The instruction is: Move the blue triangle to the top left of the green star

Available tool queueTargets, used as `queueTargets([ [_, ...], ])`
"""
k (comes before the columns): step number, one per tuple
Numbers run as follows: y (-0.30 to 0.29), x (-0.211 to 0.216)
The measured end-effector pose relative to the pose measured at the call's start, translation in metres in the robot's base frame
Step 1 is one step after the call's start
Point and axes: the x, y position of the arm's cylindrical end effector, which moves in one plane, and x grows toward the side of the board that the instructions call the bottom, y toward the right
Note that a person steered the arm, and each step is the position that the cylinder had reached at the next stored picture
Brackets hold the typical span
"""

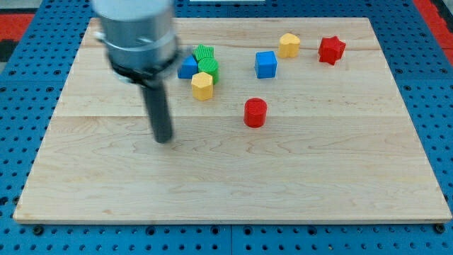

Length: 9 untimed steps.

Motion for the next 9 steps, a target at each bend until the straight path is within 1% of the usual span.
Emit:
queueTargets([
  [1, -0.021, -0.09],
  [2, 0.014, -0.12],
  [4, 0.027, -0.091],
  [5, 0.053, -0.122],
  [6, 0.048, -0.126],
  [8, 0.047, -0.202],
  [9, 0.033, -0.207],
])
